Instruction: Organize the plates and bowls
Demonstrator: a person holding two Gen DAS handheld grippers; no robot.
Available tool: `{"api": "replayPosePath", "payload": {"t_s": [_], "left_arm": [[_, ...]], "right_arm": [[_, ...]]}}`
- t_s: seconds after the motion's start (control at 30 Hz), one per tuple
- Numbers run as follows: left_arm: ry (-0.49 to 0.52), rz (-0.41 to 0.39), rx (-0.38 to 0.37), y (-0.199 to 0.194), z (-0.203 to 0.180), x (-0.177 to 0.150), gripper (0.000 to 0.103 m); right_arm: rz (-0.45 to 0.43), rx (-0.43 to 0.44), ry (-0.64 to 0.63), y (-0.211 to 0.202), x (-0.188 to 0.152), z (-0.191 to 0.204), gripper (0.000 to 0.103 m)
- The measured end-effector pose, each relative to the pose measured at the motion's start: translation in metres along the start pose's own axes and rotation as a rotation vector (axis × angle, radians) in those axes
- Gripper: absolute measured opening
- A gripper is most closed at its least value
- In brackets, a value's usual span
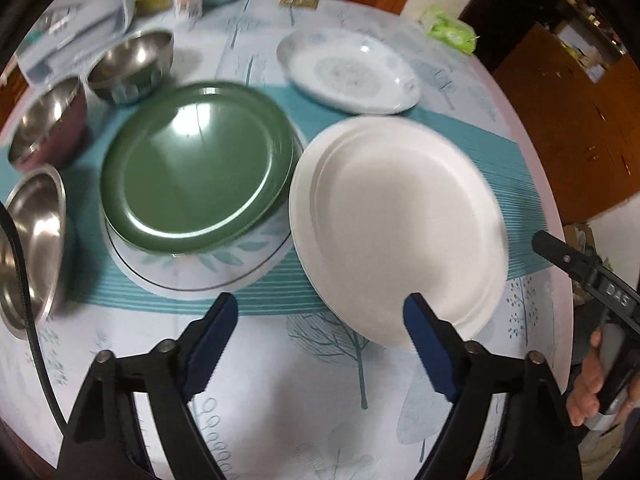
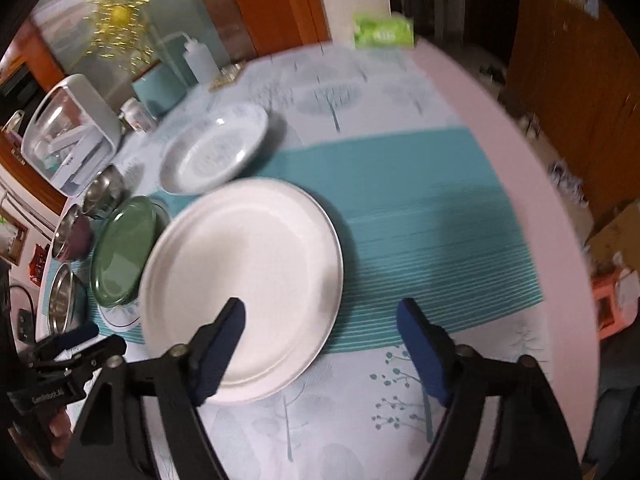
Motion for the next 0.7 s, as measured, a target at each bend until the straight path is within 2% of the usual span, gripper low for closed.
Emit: {"api": "replayPosePath", "payload": {"t_s": [0.13, 0.47, 0.63, 0.7], "left_arm": [[-0.045, 0.038, -0.024, 0.01, 0.001, -0.003, 0.066], [-0.163, 0.087, -0.104, 0.02, -0.004, -0.007, 0.065], [-0.199, 0.087, -0.111, 0.025, -0.004, -0.005, 0.064], [-0.212, 0.085, -0.113, 0.027, -0.004, -0.002, 0.064]], "right_arm": [[0.052, 0.029, 0.043, 0.021, -0.001, -0.007, 0.071], [0.1, 0.031, 0.058, 0.048, 0.009, -0.014, 0.054], [0.131, 0.052, 0.073, 0.061, 0.008, -0.015, 0.039], [0.123, 0.053, 0.065, 0.06, 0.01, -0.015, 0.029]]}}
Point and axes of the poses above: each gripper's, at about its wrist camera, not at the fingertips, and y roughly the way its jaws point, z to its left, x to its top, the point moved 10 cm from there along y, roughly the way its jaws point, and after that the axes turned 2 degrees about x, right-handed, at the moved point
